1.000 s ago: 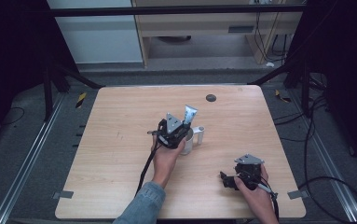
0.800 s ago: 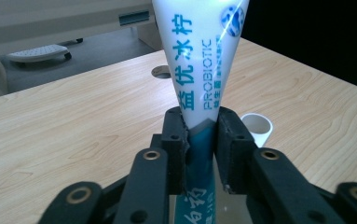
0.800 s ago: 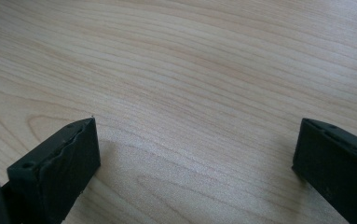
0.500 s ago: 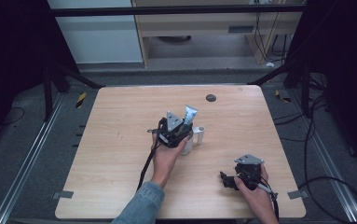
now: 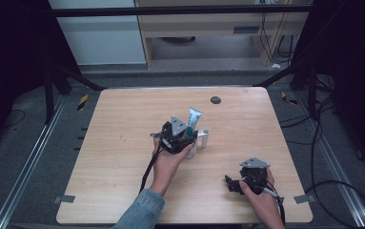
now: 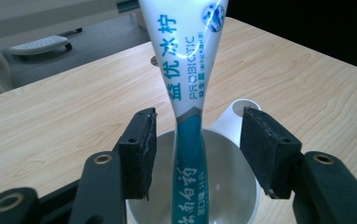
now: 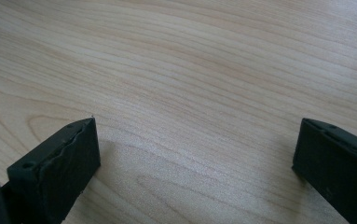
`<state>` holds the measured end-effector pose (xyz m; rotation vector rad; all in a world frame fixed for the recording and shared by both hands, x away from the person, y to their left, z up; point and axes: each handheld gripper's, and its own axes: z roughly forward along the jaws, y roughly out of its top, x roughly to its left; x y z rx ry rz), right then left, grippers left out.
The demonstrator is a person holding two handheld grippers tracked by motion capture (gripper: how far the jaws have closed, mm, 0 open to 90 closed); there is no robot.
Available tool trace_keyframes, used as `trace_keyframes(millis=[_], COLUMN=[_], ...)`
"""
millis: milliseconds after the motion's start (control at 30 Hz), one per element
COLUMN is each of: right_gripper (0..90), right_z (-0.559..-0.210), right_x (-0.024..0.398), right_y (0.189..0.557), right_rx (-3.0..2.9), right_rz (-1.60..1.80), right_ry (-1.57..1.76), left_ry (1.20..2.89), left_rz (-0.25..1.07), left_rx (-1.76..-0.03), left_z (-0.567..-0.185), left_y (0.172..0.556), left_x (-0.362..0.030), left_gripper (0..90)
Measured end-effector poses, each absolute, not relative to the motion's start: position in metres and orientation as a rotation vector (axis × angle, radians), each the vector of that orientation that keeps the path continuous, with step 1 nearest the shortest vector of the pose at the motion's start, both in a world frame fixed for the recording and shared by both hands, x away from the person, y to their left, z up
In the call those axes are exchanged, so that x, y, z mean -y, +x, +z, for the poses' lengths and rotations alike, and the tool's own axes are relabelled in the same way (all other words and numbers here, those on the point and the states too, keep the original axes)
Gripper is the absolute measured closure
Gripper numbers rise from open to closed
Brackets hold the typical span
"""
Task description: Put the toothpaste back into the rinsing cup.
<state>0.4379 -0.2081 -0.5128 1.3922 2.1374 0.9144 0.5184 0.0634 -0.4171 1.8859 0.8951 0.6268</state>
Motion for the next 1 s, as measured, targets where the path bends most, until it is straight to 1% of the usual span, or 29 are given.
trace_keyframes(millis=[267,500,667,1000], right_gripper=[0.7,0.7,0.7,0.7], right_z=[-0.513,-0.513,-0.513,-0.513], right_x=[0.208,0.208,0.208,0.208], right_y=[0.438,0.438,0.438,0.438], right_rx=[-2.137,-2.137,-2.137,-2.137], right_rz=[0.914,0.914,0.914,0.914], right_ry=[1.391,1.391,1.392,1.392], left_ry=[1.923,1.96,1.98,1.99], left_rz=[0.619,0.584,0.573,0.573], left_rx=[-0.871,-0.874,-0.866,-0.879], left_z=[-0.414,-0.412,-0.414,-0.411], left_y=[0.51,0.508,0.505,0.499], left_x=[-0.063,-0.067,-0.068,-0.072], left_gripper=[40.2,38.5,33.8,19.5])
